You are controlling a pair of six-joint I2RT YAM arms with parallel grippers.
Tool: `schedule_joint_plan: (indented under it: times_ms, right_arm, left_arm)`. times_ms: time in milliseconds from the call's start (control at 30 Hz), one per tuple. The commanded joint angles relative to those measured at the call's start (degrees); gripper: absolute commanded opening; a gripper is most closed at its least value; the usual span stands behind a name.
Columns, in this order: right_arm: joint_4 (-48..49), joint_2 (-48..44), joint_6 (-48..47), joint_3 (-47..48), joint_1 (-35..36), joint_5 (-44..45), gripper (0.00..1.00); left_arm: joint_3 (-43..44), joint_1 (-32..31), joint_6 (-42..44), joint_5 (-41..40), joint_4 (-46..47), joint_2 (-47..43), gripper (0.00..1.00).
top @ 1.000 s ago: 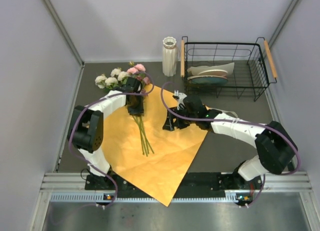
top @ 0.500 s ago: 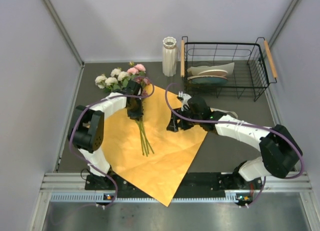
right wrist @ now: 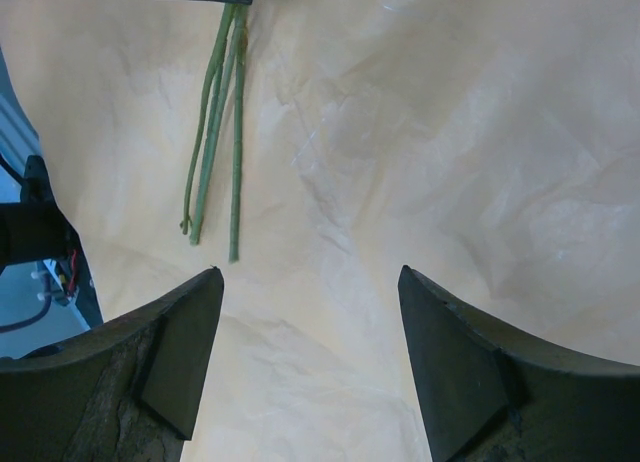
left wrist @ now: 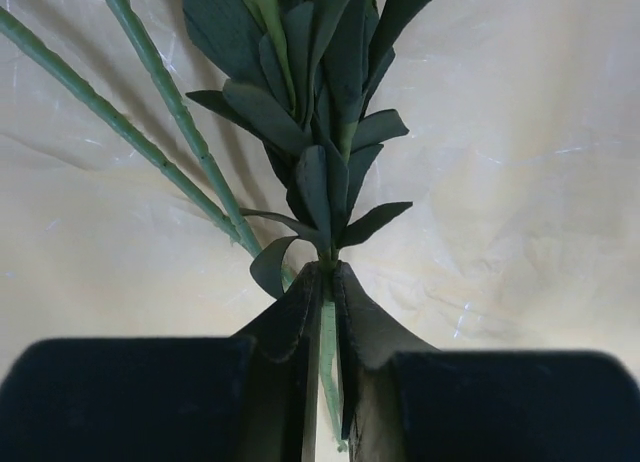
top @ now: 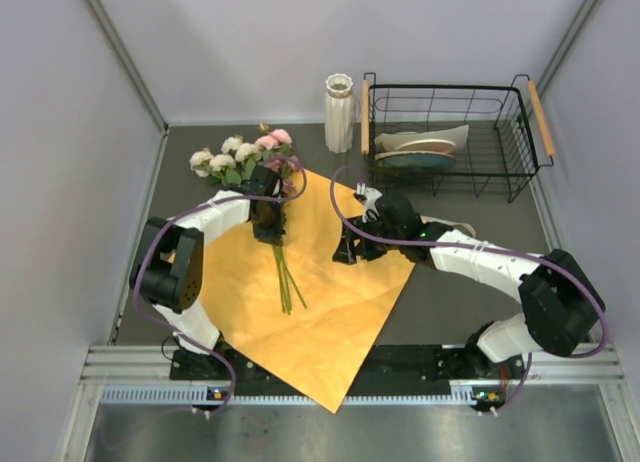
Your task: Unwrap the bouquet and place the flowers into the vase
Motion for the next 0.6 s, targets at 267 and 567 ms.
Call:
schedule_joint_plan:
  times_ms: [267, 567]
  right_arm:
    - [1.74, -1.14, 0.13, 0.46, -0.56, -1.34, 0.73]
    - [1.48, -1.05, 0.05, 0.99, -0.47, -1.34, 0.73]
  left_arm:
    - [0.89, -0.31, 0.08, 1.46, 0.34, -5.62, 0.00]
    - [1.60, -0.31, 0.70, 1.81, -0.02, -5.27, 0.15]
